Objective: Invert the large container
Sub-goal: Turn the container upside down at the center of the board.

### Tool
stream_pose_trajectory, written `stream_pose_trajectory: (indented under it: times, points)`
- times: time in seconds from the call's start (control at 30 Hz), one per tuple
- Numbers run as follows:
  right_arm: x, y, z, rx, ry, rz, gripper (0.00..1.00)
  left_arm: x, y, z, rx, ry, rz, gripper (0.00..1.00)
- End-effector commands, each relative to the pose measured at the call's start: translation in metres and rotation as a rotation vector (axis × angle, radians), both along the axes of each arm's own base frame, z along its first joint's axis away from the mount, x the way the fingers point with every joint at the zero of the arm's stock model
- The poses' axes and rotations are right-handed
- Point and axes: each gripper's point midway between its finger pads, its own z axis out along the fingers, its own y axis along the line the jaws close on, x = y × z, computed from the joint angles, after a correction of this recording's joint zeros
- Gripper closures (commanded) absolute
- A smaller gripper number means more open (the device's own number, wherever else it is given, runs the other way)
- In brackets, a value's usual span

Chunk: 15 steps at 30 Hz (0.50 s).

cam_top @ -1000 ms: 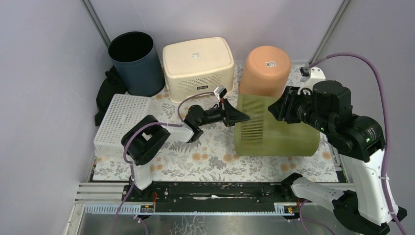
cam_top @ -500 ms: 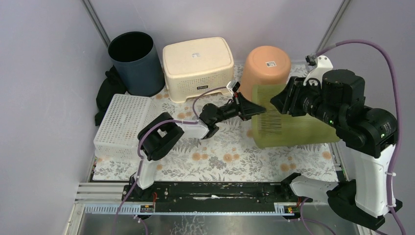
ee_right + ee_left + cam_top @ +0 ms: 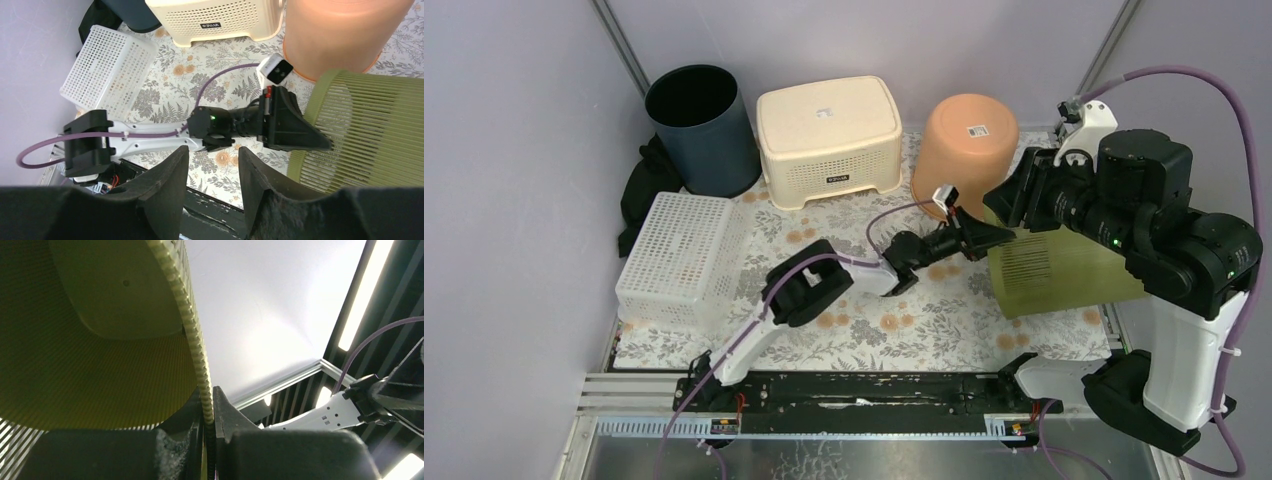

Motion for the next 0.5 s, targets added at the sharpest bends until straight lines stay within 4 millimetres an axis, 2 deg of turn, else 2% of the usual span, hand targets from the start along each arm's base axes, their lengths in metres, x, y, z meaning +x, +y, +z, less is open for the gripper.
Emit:
stream_pose_trajectory:
  times: [0.0,0.13,0.2,0.47]
  points:
    - [-0.001,0.002,0.006,-0.002,-0.021,0.027,0.51,-0.012,0.026,0.081,-0.33,-0.086,0.026,1.0]
    - [0.0,0.004,0.002,-0.004,-0.013,0.03,0.51,-0.011,0.017,0.081,-0.364,-0.092,0.011,1.0]
    - [0.0,0.005,-0.001,-0.006,-0.011,0.034,0.51,-0.008,0.012,0.074,-0.376,-0.077,0.0,1.0]
    - [0.001,0.005,-0.014,-0.021,0.009,0.031,0.51,-0.002,-0.012,0.034,-0.414,0.006,-0.048,1.0]
